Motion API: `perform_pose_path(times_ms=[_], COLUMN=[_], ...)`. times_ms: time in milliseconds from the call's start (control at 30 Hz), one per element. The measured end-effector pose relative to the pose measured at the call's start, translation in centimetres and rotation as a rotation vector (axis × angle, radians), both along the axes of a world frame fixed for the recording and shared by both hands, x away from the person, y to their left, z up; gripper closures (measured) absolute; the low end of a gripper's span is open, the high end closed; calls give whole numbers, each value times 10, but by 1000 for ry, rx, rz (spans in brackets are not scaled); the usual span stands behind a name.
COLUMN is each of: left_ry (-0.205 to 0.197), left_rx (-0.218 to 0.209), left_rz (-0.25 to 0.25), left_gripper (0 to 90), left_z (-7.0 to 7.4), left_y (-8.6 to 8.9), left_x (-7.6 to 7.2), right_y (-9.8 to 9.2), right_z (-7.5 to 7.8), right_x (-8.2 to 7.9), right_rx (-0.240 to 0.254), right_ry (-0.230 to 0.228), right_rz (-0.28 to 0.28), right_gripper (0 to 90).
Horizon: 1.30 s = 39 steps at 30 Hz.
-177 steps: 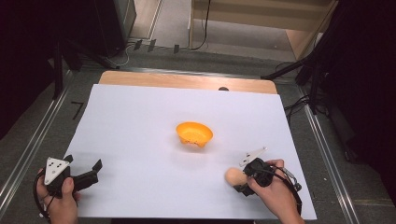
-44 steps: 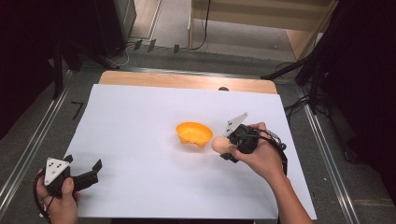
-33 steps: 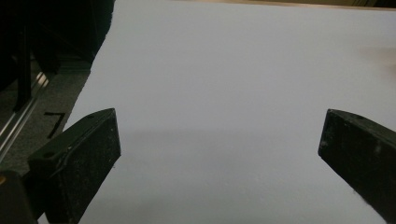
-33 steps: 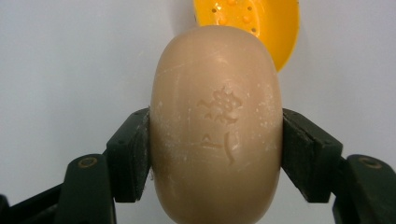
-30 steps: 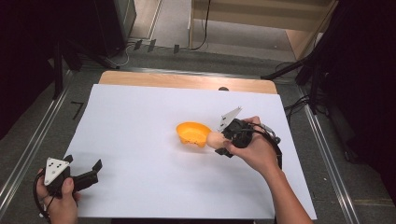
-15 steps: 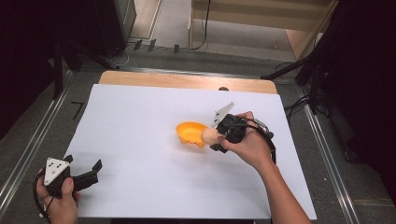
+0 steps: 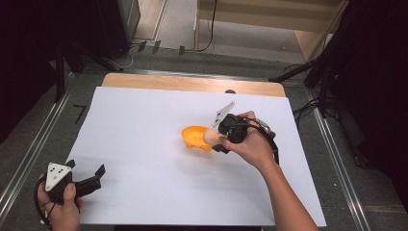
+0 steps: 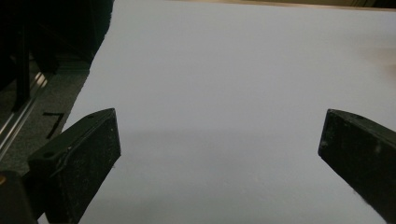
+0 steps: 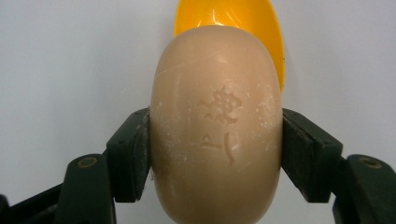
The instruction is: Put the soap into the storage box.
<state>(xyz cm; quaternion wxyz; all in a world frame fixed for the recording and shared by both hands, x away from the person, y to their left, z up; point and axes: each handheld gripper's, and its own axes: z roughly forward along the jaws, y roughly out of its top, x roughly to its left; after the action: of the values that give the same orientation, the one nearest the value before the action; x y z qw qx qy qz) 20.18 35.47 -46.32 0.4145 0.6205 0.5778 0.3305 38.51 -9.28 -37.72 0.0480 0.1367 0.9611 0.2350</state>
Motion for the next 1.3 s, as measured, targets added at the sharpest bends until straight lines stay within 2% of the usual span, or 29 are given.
perform_pose_path(times_ms=[667,867,933,1000,1233,1300], left_ry=[-1,-1,-3,-4,-3,-4], left_rx=[-2,-3,-5,-5,-5,-5], left_rz=[-1,-2,-2,-3,-3,-3], left_gripper=[0,0,0,0,0,0], left_z=[0,0,0,0,0,0], left_y=[0,1,0,1,0,0], left_x=[0,0,0,0,0,0], right_y=[29,38,43,44,48,48], right_z=[-1,-4,-7,-8,-14,-14], right_x=[16,24,26,27,33,34], right_rx=[-29,-42,-49,-54,-59,-58], right_ry=[-13,-6,11,5,39,36], right_rz=[50,58,65,67,65,65], right_gripper=[331,331,331,331,330,330])
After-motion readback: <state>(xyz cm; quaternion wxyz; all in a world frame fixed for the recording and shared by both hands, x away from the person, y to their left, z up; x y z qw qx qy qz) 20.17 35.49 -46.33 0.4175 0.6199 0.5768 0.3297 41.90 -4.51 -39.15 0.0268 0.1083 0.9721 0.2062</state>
